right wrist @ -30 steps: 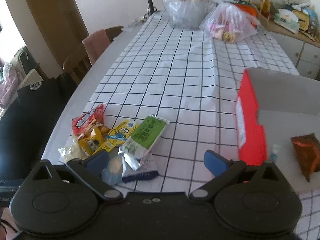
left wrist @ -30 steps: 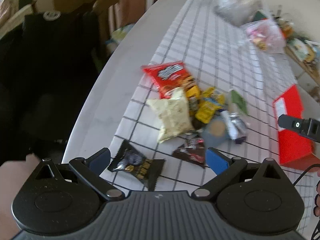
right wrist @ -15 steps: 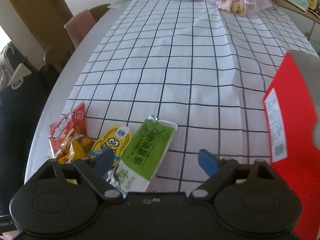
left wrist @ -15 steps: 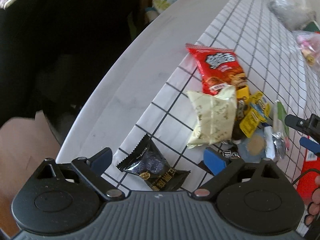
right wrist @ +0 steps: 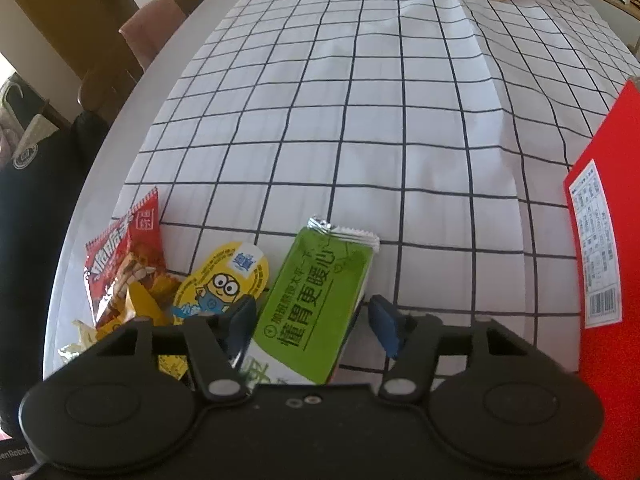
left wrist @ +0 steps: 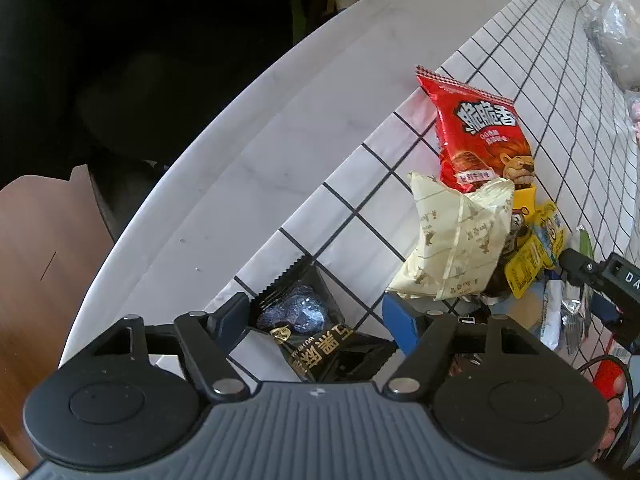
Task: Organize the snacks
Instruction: 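Grasp the green packet with the right tool while the left tool grasps the black candy packet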
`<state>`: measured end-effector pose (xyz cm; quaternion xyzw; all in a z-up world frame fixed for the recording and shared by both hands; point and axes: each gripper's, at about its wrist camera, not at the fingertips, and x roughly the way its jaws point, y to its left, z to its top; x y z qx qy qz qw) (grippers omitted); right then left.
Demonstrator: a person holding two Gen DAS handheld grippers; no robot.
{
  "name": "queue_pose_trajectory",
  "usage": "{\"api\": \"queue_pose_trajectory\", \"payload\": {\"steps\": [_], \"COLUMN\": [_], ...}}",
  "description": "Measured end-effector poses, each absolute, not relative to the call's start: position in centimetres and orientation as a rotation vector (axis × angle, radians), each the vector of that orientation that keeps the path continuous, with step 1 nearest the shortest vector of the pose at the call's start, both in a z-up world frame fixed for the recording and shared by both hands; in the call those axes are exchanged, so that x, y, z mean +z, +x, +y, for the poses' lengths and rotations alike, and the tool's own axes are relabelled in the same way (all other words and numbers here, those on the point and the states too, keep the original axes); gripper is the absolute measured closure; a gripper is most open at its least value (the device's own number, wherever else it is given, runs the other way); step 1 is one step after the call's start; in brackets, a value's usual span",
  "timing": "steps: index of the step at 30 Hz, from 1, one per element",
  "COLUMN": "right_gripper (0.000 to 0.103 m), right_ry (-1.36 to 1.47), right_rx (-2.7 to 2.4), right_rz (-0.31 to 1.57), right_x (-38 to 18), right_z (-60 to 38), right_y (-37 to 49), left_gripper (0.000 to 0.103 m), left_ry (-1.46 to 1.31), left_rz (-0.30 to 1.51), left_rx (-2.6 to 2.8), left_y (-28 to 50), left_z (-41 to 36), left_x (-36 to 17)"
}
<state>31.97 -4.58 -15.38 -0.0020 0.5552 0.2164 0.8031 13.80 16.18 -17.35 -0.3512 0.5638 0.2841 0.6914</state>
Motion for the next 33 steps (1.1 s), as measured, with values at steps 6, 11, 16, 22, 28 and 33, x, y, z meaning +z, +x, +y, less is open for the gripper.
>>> {"api": "queue_pose_trajectory", "payload": {"steps": [6, 11, 16, 22, 28, 33], "right_gripper": [0.054, 0.059, 0.062, 0.062, 0.062, 0.062], "right_ry": [-0.015, -0.010, -0.017, 0.016, 0.055, 0.097], "right_rx": [0.477, 0.473, 0.478, 0.476, 0.496, 0.504], "right_rz": [1.188, 1.183, 1.154, 1.129, 1.105, 1.087], "right_x": [-15.3, -15.2, -14.4, -13.0, -11.2, -10.0], "right_z": [-4.5, -5.1, -5.6, -7.2, -8.8, -10.0], "right_y": [31.9, 31.7, 30.8, 29.7, 27.8, 26.2], "left_gripper": [0.051, 0.063, 0.074, 0.078, 0.082, 0.081], "left_ry": [-0.810, -0.811, -0.799, -0.814, -0.806, -0.819], "left_rz": [1.249, 1.241, 1.223, 1.201, 1.195, 1.208], "left_rx": [0.648, 0.646, 0.618, 0.586, 0.525, 0.490], "left_y": [13.6, 13.3, 12.9, 12.0, 11.1, 10.5], "left_z": [16.7, 16.6, 16.2, 16.2, 15.8, 15.2], "left_x": [-17.2, -17.1, -16.8, -16.2, -15.2, -14.9]}}
